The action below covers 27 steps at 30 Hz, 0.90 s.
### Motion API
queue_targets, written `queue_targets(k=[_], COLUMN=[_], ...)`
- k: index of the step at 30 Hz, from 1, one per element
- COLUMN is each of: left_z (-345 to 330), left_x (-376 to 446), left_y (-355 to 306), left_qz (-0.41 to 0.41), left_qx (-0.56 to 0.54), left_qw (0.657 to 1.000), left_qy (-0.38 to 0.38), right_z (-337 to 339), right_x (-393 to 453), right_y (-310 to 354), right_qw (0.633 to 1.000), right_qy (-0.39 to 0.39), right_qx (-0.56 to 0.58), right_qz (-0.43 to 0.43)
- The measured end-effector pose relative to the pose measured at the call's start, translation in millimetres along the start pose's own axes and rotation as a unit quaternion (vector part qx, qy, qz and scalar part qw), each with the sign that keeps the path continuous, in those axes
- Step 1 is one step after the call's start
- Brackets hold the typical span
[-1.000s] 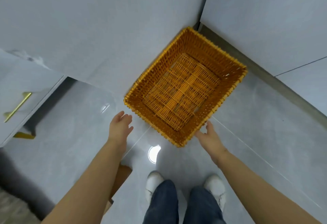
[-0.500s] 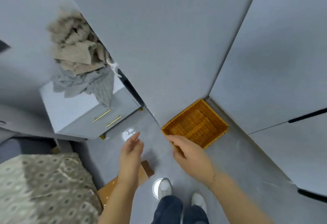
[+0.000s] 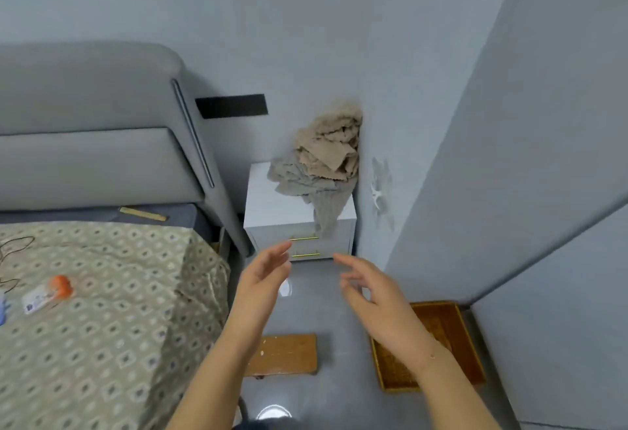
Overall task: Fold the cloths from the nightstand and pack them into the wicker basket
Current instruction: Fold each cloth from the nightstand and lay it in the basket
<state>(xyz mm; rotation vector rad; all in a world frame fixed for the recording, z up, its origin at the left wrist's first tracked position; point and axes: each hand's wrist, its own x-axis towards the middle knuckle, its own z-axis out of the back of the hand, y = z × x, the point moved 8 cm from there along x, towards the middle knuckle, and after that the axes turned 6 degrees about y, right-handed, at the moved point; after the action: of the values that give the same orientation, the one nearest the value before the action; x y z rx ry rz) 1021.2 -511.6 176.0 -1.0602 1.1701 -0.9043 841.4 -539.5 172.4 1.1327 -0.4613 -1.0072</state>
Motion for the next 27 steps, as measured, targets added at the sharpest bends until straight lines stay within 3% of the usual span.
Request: queue_targets(k=[6,14,21,27], left_z=[92,221,257,250], left_x=[38,153,221,283], left_y=[1,4,-9,5], left_qz=[-0.009,-0.008,-0.025,0.004], left_qx=[-0.021,-0.027,-0.018,-0.021], left_qw=[1.0,0.999,0.993,0.992], left_qy=[-0.015,0.047,0.115,0.127], right_z=[-49,-123,-144,-115], right_x=[79,219,277,324], right_y=[45,95,109,91], right_qw=[0.999,0.994,0.987,0.981], right_qy=[0.017,-0.091,-0.123,-0.149], right_qx=[-0.035,-0.046,-0.054,-0.049], right_qz=[0.006,-0.043,-0.085,-0.113])
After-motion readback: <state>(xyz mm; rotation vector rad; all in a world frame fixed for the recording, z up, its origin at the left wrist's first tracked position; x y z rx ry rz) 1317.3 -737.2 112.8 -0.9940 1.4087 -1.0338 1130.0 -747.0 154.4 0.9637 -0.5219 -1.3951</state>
